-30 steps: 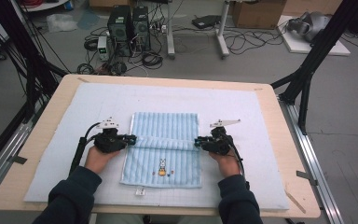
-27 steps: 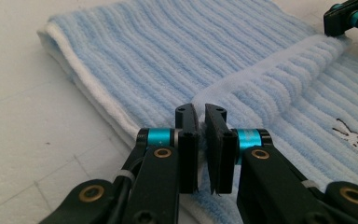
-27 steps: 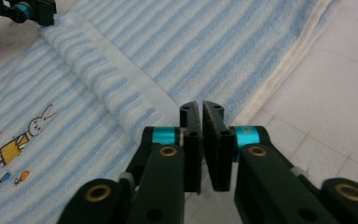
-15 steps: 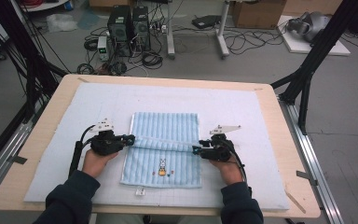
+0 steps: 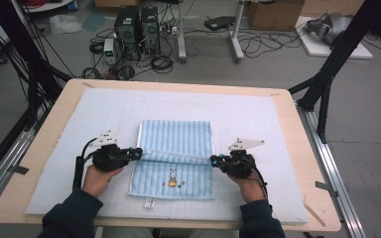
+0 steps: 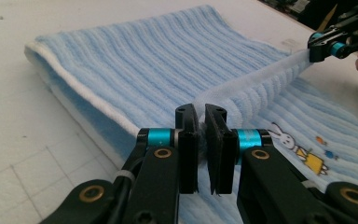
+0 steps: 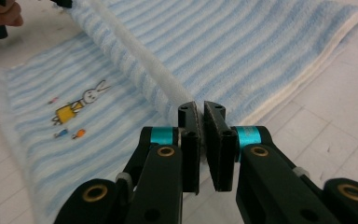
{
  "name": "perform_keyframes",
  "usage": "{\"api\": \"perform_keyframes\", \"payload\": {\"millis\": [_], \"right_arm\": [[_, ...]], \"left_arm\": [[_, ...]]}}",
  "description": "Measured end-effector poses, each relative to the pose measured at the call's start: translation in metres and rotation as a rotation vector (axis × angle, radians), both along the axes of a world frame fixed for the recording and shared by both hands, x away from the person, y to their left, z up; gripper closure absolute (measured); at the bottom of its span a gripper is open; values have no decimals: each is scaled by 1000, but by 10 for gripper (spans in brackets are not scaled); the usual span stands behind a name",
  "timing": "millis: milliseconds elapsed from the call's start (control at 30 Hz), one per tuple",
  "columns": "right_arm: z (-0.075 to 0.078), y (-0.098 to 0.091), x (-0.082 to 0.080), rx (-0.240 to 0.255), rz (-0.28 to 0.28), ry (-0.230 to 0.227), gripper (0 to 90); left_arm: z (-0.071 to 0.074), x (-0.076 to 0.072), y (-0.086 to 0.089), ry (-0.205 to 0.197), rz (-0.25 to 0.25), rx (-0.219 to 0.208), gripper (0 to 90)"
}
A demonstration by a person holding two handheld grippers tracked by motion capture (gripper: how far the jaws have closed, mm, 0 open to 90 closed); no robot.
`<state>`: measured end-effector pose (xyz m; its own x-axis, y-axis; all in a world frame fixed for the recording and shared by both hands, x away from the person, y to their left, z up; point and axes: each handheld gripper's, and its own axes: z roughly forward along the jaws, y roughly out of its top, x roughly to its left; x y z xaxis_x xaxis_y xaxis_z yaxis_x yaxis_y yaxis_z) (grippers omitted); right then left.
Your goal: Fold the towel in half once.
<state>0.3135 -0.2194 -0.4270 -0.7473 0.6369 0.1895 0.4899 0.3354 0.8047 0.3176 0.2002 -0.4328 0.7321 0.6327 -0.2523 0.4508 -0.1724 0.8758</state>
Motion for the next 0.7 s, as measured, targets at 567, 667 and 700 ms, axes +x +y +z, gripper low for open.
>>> {"api": "perform_keyframes", "payload": {"millis": [567, 667, 700], "right_arm": [[5, 6, -39, -31, 98, -24, 848], [6, 9, -43, -35, 106, -26, 848], [7, 9, -45, -34, 103, -24, 848]], "left_arm": [[-11, -39, 14, 28, -40, -24, 833], [-11, -45, 15, 17, -44, -20, 833], [-11, -46, 14, 14, -47, -11, 832]]}}
